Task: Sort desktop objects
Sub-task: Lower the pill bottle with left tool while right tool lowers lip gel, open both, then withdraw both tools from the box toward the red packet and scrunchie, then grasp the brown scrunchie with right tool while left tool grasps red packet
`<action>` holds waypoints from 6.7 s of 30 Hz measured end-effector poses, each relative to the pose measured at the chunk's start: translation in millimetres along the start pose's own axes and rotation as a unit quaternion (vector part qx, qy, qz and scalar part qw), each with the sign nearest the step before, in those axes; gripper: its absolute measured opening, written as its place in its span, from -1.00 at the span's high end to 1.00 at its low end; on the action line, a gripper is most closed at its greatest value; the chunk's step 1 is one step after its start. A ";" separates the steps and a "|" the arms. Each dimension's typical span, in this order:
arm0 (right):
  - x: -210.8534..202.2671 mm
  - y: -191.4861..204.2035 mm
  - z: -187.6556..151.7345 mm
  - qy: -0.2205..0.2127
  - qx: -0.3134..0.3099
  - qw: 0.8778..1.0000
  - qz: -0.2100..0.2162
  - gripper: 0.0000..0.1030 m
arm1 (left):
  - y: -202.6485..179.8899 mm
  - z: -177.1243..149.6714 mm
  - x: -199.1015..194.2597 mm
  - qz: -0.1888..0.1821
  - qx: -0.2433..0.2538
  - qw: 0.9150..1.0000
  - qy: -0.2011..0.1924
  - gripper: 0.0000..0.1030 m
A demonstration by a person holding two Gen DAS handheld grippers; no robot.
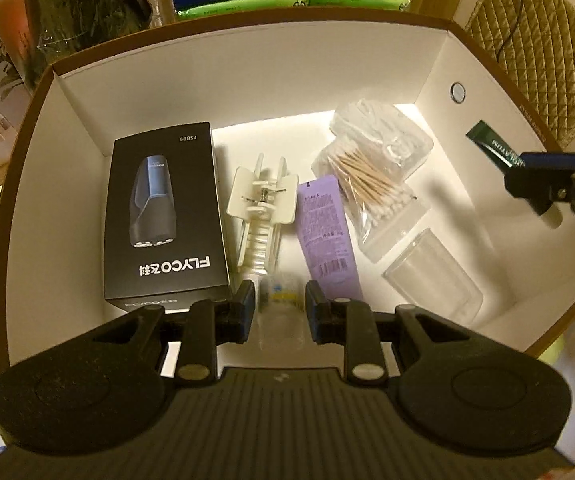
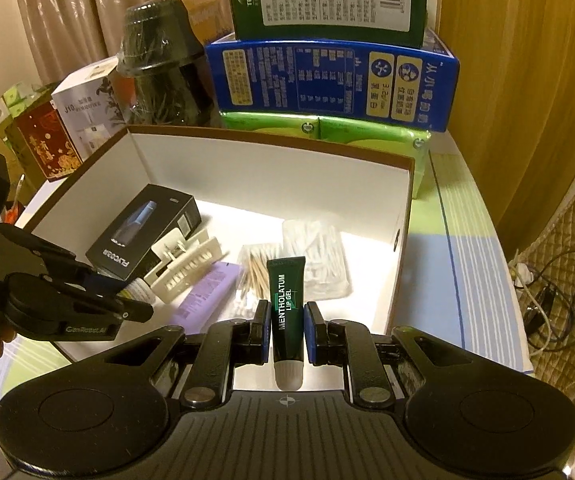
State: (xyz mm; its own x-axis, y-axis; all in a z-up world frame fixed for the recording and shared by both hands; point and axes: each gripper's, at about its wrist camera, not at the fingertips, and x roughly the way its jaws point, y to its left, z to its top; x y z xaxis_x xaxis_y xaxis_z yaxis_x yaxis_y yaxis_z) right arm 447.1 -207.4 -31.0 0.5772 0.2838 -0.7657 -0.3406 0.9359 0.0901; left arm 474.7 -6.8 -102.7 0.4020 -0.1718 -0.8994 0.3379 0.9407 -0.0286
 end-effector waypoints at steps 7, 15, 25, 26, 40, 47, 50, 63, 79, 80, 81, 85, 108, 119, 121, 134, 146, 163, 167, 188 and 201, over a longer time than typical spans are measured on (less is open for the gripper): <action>5.8 0.7 1.6 0.004 -0.004 1.000 -0.001 0.73 | 3.2 1.0 -1.6 -0.002 -0.002 1.000 -0.001 0.54; 15.1 -1.9 4.7 0.011 -0.008 1.000 -0.009 0.73 | 7.3 5.8 -13.1 0.000 0.002 1.000 -0.018 0.42; 34.4 -0.4 14.2 0.027 -0.040 0.998 -0.035 0.73 | 18.1 15.4 -16.0 0.020 -0.005 0.999 -0.025 0.28; 36.2 -1.5 15.4 0.027 -0.040 0.998 -0.038 0.73 | 18.8 16.0 -16.0 0.021 -0.006 0.999 -0.026 0.25; 27.2 -12.2 23.2 0.001 -0.020 1.000 -0.012 -0.14 | 27.6 15.6 -21.2 0.037 -0.012 0.999 -0.029 -0.21; 4.5 -6.8 15.5 -0.016 -0.010 1.000 0.021 -0.82 | 27.8 7.7 -37.8 0.044 -0.014 0.998 -0.044 -0.65; -6.0 -3.7 9.7 -0.022 -0.005 0.999 0.029 -0.91 | 26.7 2.2 -46.6 0.046 -0.017 0.998 -0.047 -0.67; -49.2 10.1 -13.9 -0.037 0.020 0.998 0.041 -0.96 | 21.9 -24.9 -97.4 0.063 -0.046 0.994 -0.078 -0.86; -108.1 32.8 -50.4 -0.065 0.034 0.995 0.061 -0.96 | 3.0 -81.3 -159.6 0.079 -0.067 0.988 -0.115 -0.87; -111.0 34.4 -53.6 -0.065 0.034 0.995 0.062 -0.96 | 0.2 -85.2 -162.6 0.079 -0.067 0.988 -0.117 -0.87; -113.6 35.7 -56.5 -0.065 0.035 0.995 0.062 -0.96 | -2.2 -89.1 -165.6 0.080 -0.068 0.987 -0.118 -0.87; -124.3 41.3 -68.9 -0.064 0.035 0.995 0.062 -0.96 | -10.4 -103.8 -176.6 0.078 -0.073 0.987 -0.123 -0.87; -166.2 74.1 -133.7 -0.046 0.013 0.997 0.065 -0.96 | -50.1 -183.5 -210.5 0.073 -0.082 0.987 -0.120 -0.88; -177.6 87.0 -156.0 -0.048 0.008 0.998 0.045 -0.96 | -68.3 -202.3 -210.6 0.075 -0.077 0.988 -0.111 -0.88; -178.6 88.6 -158.9 -0.044 0.003 0.998 0.037 -0.96 | -71.6 -204.9 -209.8 0.075 -0.076 0.988 -0.108 -0.88; -178.2 91.5 -174.9 -0.013 -0.016 0.999 0.049 -0.96 | -90.8 -218.4 -208.1 0.079 -0.059 0.991 -0.093 -0.88; -168.8 94.2 -186.3 0.018 -0.019 0.998 0.059 -0.96 | -97.4 -227.5 -199.3 0.082 -0.064 0.992 -0.067 -0.88; -154.5 98.6 -187.0 0.027 -0.027 0.997 0.071 -0.96 | -92.1 -233.6 -193.0 0.081 -0.075 0.992 -0.054 -0.88; -149.8 98.9 -185.7 0.029 -0.022 0.997 0.073 -0.96 | -88.9 -233.5 -190.6 0.081 -0.074 0.993 -0.051 -0.88; -86.9 96.3 -182.8 0.057 -0.040 0.996 0.063 -0.80 | -54.0 -224.8 -145.4 0.077 -0.068 0.994 -0.025 -0.86; -43.0 109.6 -184.9 0.071 -0.071 0.994 0.045 -0.20 | -47.4 -210.0 -110.7 0.059 -0.046 0.997 -0.001 -0.85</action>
State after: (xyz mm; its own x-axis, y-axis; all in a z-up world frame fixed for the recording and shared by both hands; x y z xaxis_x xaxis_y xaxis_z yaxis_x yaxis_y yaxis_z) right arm 247.7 -155.6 -105.9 0.4321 0.3232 -0.8419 -0.4930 0.8664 0.0796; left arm 235.4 29.0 -93.4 0.4356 -0.0577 -0.8983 0.2076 0.9775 0.0379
